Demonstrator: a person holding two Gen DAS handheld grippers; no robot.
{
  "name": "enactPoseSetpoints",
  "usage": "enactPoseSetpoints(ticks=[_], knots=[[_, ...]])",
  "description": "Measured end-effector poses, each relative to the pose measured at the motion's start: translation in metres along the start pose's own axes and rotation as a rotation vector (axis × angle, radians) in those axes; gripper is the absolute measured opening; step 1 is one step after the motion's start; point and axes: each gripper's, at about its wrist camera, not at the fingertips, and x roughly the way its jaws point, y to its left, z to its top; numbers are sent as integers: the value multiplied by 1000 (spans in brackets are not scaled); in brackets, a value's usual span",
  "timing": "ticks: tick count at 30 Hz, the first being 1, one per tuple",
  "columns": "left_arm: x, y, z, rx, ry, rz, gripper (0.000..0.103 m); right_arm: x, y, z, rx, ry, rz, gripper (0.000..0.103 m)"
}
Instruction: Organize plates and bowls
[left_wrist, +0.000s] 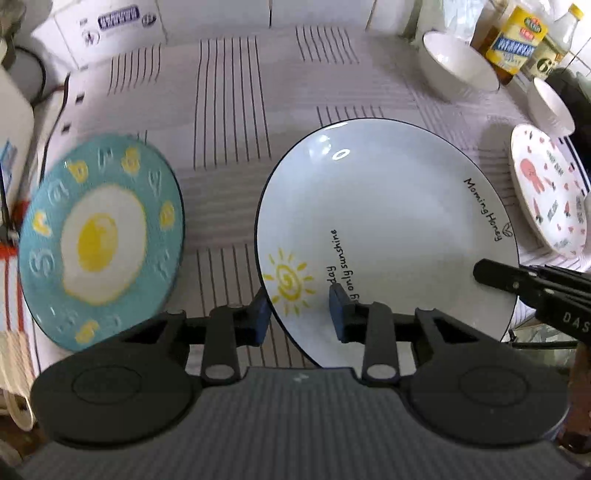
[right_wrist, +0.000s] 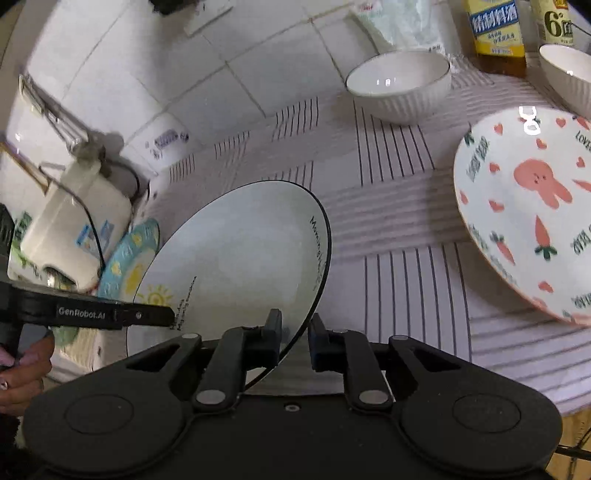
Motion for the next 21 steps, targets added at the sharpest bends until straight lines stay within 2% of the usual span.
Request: enactPoseSetpoints(ticks=[4,9,15,21], knots=[[-9,6,19,14,-37,-17,31,0,7,25,-42,-40,28,21],[-11,15,48,41,-64,-37,31,5,12,48,-83,-78,18,22],[8,29,77,47,-45,-61,31,32,12,68,-83,-90,-13,22],[31,35,91,80,-16,-75,31,53,11,69,-67,-80,-52,23]])
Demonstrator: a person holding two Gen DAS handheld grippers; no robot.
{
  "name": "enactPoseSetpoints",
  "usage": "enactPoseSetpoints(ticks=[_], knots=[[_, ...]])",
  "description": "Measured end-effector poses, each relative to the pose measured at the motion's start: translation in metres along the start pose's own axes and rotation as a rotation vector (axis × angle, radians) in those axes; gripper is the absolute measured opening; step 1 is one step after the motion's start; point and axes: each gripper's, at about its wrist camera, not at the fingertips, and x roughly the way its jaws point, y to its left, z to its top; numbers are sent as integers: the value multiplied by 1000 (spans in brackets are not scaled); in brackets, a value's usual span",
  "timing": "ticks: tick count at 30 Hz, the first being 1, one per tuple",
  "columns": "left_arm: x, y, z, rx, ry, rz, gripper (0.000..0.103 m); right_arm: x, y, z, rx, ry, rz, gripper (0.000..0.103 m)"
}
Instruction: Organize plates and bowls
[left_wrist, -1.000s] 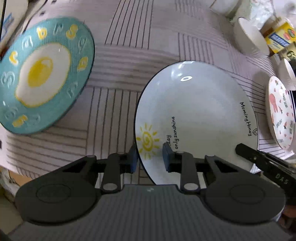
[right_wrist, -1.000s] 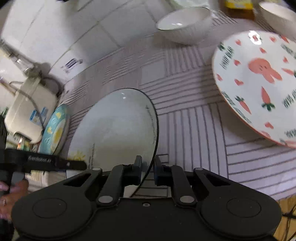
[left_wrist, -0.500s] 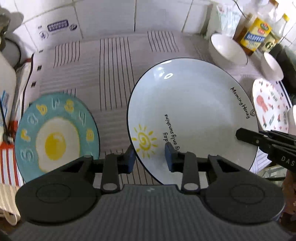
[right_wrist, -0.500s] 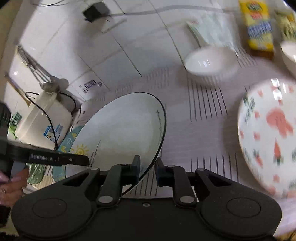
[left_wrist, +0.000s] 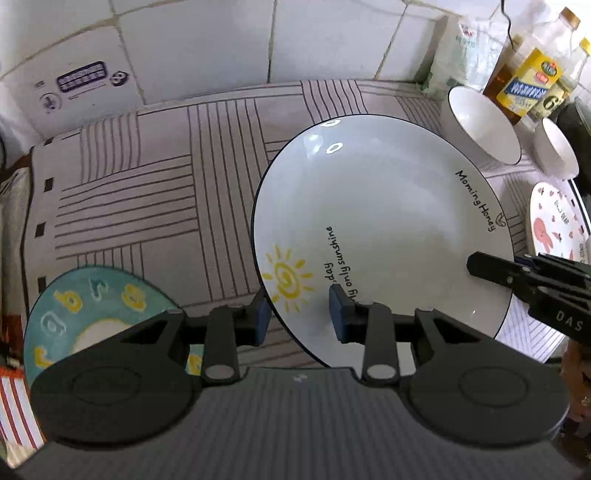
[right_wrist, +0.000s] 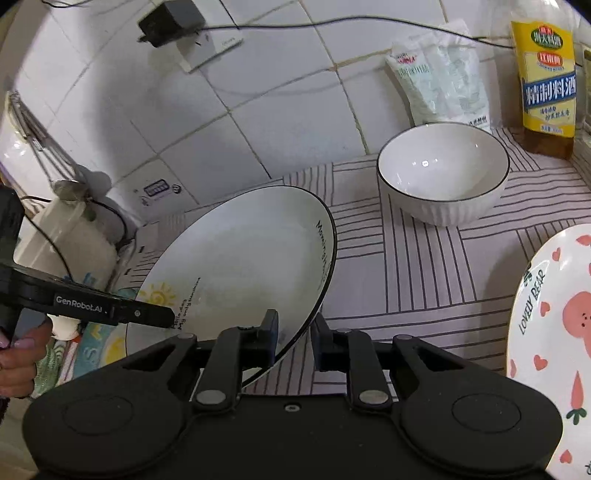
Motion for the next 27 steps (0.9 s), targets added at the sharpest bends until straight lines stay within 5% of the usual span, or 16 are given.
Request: enactPoseSetpoints(ticks=[10,14,27], knots=[[27,6,9,-6,61,-29,30,24,-2,-6,56,16,-109,26],[35,12,2,-68,108,-72,29,29,6,-9,47,51,-195,35],[-55,3,-22,-59,28,-81,42,-54,52,-1,-24,-27,-204,55]])
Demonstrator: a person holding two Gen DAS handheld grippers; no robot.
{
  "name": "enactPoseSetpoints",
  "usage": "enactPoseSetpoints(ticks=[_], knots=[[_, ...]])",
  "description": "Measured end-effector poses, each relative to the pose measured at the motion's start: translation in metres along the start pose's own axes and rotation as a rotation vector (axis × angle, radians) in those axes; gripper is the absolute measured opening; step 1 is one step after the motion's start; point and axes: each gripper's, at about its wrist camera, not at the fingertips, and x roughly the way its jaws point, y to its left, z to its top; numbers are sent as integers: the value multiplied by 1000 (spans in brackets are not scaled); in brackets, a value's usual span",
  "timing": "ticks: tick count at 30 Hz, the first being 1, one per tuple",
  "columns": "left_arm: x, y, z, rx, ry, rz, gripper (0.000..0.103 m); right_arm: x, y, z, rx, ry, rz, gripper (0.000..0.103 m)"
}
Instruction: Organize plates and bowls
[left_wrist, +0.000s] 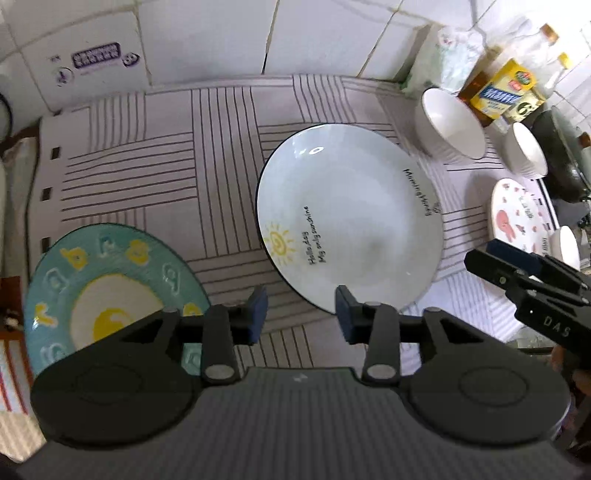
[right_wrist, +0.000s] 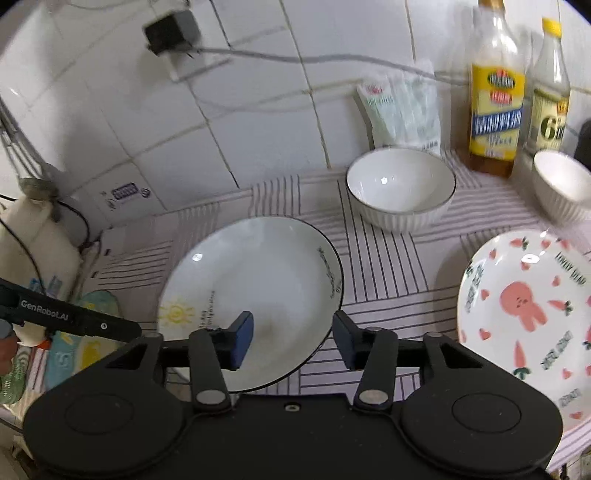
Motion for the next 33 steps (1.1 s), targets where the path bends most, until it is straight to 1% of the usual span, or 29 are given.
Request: enactPoseSetpoints(ticks=[3,5,9,14,17,19,23,27,30,33], knots=[[-20,-6,-8,14,-11,-3,43,-18,11,7,-50,-13,1,60],[-34,-8,-15,24,-26,1,46,-31,17,10,-78,-29,13,64],[-60,-10,-29,35,-56,10,50,-53,29,14,-119,-48,38,68],[-87,-7,-47,46,-83,16,58,-75,46,13,-189,-61,62,74],[-98,-3,-58,37,-97,23,59,-84,56,10,-236,-62,87,74],[-105,4,-66,23,-109,25,60,-89,63,8,-258,-56,120,74],[-116,22,-83,-26,-129,37,63,-98,79,7,-302,-56,184,74],[-125,47,-100,-93,-156,62,66,-100,99,8,-383,-65,232,74],[-130,70,-112,-163,-176,86,68,-93,111,8,-434,-69,271,74],[-132,94,-123,-244,-192,102,69,-84,121,7,-468,-80,330,74]])
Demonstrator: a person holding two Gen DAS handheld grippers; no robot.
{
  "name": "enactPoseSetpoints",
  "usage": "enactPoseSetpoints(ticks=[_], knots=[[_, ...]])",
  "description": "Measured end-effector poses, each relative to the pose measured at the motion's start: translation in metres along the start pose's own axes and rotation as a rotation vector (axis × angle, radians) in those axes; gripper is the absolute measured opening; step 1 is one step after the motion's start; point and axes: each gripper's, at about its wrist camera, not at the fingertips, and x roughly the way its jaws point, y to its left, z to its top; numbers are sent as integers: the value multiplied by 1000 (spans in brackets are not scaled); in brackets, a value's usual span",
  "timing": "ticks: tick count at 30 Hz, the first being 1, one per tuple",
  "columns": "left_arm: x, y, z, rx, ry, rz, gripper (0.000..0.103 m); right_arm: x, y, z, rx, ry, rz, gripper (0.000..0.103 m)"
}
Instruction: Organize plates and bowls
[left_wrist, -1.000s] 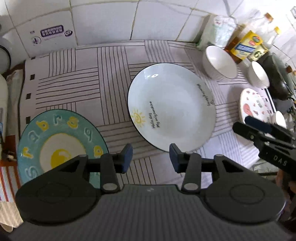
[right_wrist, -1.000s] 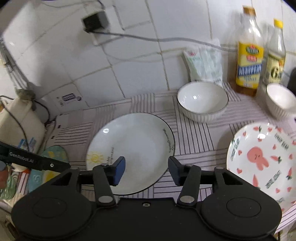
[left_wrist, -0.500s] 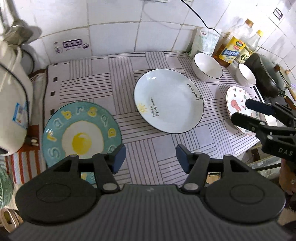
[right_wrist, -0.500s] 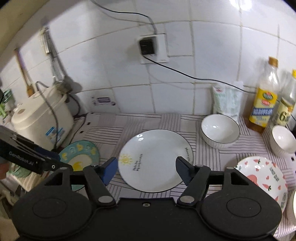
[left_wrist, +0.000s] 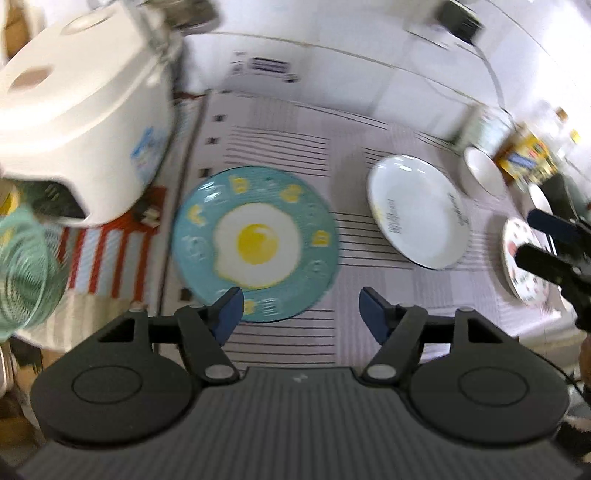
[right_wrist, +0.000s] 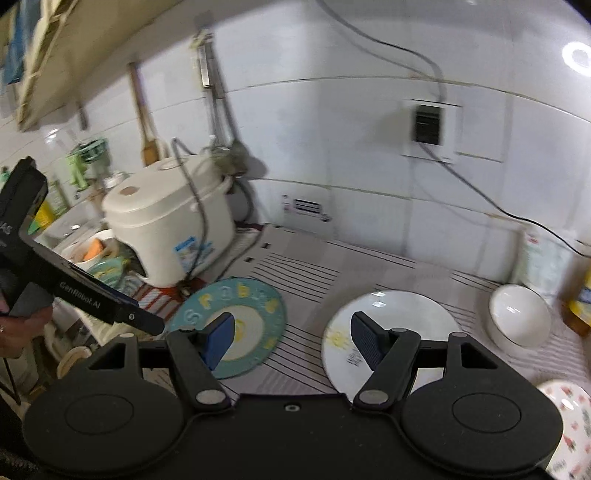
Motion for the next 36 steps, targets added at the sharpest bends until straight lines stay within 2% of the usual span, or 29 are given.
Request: enactPoseSetpoints(ticks=[3,5,11,15,18,21,24,27,30,31,33,35,36], knots=[[2,23,-5,-71,-13,17,70,13,5,-2,-25,-45,69,74],[6,37,-8,-115,-16,25,71,26,10,-1,-49,-45,95,74],[33,74,-17,-269,21,1,71,74,18,-2,-84,28,146,74],[56,85,-23,-341,74,31,71,113,15,-12,-50,121,173,74],[67,86,-24,-375,98,26,71,139,5,-22,43,194,181,74],[81,88,-22,-406,100,51,71,159,0,-34,71,250,111,74],[96,91,-18,-403,69,62,71,169,4,-46,46,242,132,74],[113,97,-12,-407,71,106,70,180,-3,-56,135,219,126,73],[125,100,-7,-398,66,125,67,191,-8,-61,196,205,127,62],[127,100,-5,-392,64,126,63,194,-10,-61,212,201,143,54],[133,103,-1,-387,62,126,55,201,-15,-61,238,207,168,48],[137,104,2,-377,64,123,31,206,-21,-62,258,217,160,30],[138,104,3,-367,62,130,26,209,-23,-62,267,223,153,25]])
